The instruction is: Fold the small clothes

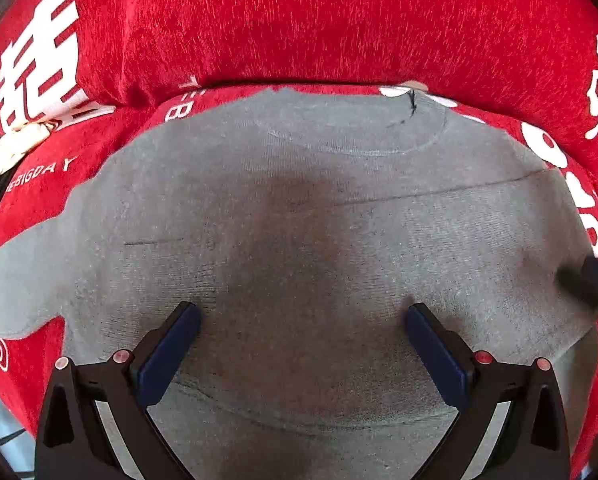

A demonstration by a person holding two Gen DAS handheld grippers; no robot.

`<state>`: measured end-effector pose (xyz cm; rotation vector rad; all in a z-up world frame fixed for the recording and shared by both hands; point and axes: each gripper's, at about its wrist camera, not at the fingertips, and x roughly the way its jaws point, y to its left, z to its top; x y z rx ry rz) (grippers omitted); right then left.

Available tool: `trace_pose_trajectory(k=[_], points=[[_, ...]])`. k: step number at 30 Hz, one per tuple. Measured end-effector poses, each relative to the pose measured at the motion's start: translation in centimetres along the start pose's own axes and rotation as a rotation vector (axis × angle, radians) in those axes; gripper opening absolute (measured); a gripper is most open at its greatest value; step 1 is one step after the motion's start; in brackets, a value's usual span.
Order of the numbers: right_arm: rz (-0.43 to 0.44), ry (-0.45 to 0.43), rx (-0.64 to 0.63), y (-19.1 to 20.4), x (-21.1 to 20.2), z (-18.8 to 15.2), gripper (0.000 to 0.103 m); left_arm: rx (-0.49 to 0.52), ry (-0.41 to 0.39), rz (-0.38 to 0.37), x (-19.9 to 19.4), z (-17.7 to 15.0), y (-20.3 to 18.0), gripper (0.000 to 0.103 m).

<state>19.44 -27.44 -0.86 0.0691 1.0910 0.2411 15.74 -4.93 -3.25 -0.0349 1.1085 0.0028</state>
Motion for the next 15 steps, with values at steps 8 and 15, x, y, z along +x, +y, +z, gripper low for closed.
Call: trace_pose_trajectory(k=[8,15], points=[[-0.194,-0.099,-0.122,3.2,-2.2,-7.9,0.093,0.029,-0.023,-0.022,-0.2,-0.6,0.8,0.103],[-0.21,-0.128,-0.065,3.9,-4.6,-14.0,0.094,-0.035,-0.014,-0.016,-3.2,-3.4,3.0,0.103]])
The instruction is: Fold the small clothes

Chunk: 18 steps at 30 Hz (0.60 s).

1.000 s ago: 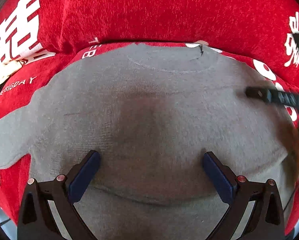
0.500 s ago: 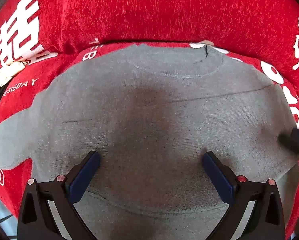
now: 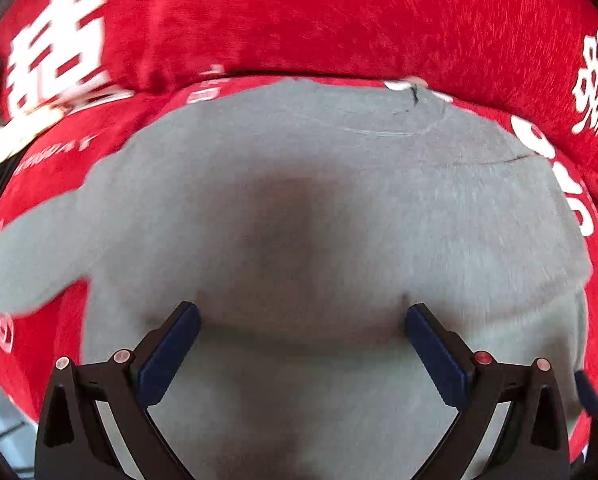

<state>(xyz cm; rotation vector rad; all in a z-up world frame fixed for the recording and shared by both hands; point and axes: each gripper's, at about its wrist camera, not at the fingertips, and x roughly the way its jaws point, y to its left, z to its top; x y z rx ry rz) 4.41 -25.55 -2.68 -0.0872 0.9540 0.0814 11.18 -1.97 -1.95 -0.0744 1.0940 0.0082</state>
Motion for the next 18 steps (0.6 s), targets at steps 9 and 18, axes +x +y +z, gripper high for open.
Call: trace_pose_trajectory(k=[9,18], points=[[0.008,0.077,-0.084,1.8,-2.6,-6.2,0.098,0.033,-0.043,-0.032,-3.7,-12.8,4.5,0.103],[0.047,0.098,-0.094,3.1,-4.0,-0.8,0.098,-0.029,-0.061,-0.028,-5.3,-9.4,5.3,0.103]])
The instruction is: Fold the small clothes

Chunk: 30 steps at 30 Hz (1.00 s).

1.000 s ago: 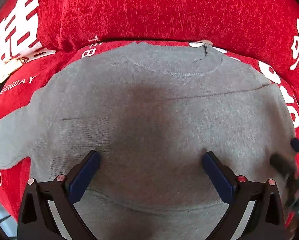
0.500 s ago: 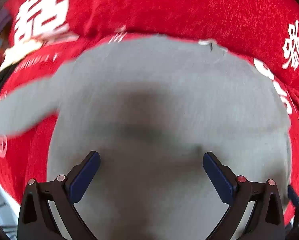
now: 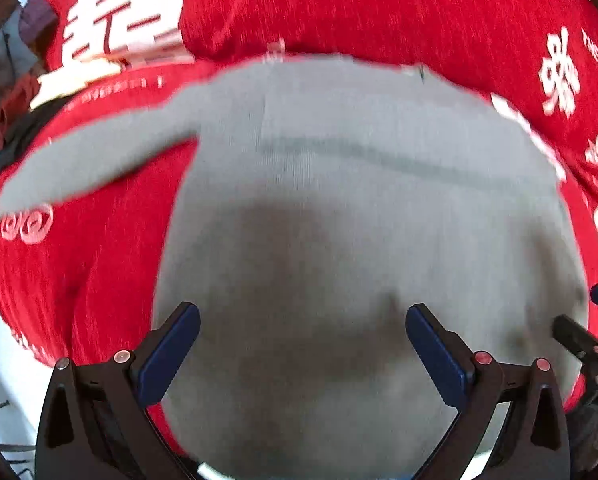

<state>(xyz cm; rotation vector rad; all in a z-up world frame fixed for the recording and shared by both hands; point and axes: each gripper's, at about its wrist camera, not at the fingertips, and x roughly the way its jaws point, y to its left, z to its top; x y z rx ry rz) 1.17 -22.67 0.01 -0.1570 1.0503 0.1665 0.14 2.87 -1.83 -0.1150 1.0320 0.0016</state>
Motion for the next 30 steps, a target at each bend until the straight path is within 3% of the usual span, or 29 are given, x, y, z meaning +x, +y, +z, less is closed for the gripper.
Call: trace_pose_trajectory(k=[2,5,7,9,14,19,22,28,30], points=[[-0.013,-0.015,-0.013,0.8,1.0,2.6,0.098,-0.006,0.023,-0.01,1.2,1.8,-0.7,0.103],[-0.005,0.052,0.012,1.7,3.9,5.1,0.098,0.009,0.078,0.047,3.3,2.0,-1.2,0.103],[-0.001,0.113,0.032,1.8,5.9,4.9,0.099,-0.009,0.036,0.025,3.0,0.9,-0.4,0.103],[-0.022,0.041,0.032,2.0,5.3,3.4,0.099,-0.007,0.03,0.015,2.4,-0.8,0.1,0.103],[-0.016,-0.03,-0.04,2.3,3.4,-2.3,0.102,0.027,-0.003,0.002,0.9,-5.1,0.3,0.103],[-0.002,-0.006,-0.09,1.9,2.1,-5.5,0.102,0.037,0.084,-0.055,0.3,-5.3,1.8,0.103],[-0.006,0.074,-0.096,2.0,2.0,-5.1,0.102,-0.092,0.036,-0.028,-0.4,-3.4,6.0,0.103],[0.013,0.016,-0.065,2.5,1.5,-1.2,0.102,-0.487,0.012,0.03,1.2,0.9,19.9,0.103],[0.01,-0.016,-0.048,2.6,1.7,1.5,0.102,-0.595,0.007,0.044,1.7,1.6,24.2,0.103]])
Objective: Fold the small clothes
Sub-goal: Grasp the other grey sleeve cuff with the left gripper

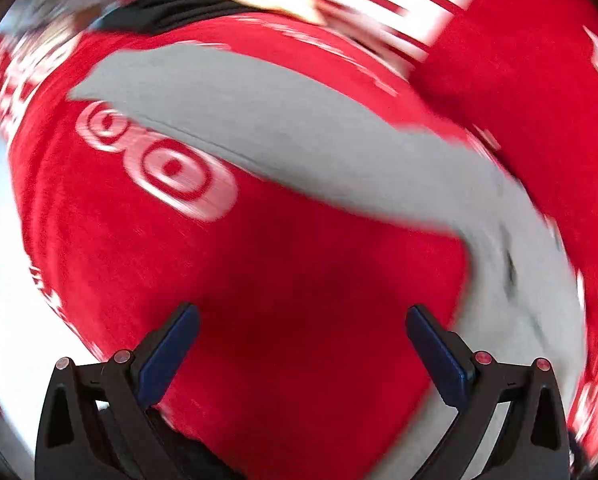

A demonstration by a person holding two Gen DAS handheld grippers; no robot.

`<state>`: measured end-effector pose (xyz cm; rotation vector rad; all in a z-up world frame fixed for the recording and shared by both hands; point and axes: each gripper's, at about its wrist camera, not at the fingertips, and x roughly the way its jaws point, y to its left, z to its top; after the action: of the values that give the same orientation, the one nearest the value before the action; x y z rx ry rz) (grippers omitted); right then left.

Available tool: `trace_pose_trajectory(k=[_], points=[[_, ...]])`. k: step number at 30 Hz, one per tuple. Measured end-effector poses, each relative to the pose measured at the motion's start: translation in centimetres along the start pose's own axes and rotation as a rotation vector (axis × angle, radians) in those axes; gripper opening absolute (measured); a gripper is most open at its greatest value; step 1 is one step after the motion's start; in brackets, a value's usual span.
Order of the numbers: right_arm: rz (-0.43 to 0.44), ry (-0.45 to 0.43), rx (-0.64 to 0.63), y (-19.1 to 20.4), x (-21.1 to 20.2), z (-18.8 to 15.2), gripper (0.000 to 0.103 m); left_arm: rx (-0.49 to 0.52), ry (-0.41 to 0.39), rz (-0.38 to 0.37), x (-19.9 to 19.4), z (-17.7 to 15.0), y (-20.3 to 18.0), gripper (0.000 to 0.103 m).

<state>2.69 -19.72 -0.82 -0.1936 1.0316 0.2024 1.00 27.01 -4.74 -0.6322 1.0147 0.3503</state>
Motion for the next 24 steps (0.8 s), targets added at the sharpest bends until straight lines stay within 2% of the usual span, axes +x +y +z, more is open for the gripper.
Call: trace_pose_trajectory(k=[5,10,13,14,16,20,22,24], points=[[0.061,-0.016,0.145,-0.1,1.9,7.0,0.102,-0.126,-0.034,0.053,0.7,4.6,5.2,0.103],[0.081,0.031,0.115,4.5,6.5,12.6,0.102,-0.198,-0.022,0.033,1.7,6.7,7.3,0.103],[0.083,0.095,0.044,8.1,10.1,14.8,0.103,-0.164,-0.052,0.052,2.2,7.8,6.9,0.103],[0.048,0.109,0.014,9.3,11.4,15.3,0.103,-0.155,-0.055,0.057,2.5,8.3,6.8,0.103],[0.01,0.023,-0.01,10.6,11.7,16.4,0.103,-0.137,-0.076,0.073,3.1,9.6,6.8,0.103],[0.029,0.048,0.027,10.7,13.7,18.9,0.103,-0.087,-0.134,0.121,3.9,11.9,7.2,0.103],[0.036,0.07,0.017,10.5,14.3,19.9,0.103,-0.038,-0.136,0.159,4.2,12.6,7.1,0.103],[0.02,0.126,0.081,9.8,14.6,21.1,0.102,-0.011,-0.129,0.151,4.2,12.8,7.2,0.103]])
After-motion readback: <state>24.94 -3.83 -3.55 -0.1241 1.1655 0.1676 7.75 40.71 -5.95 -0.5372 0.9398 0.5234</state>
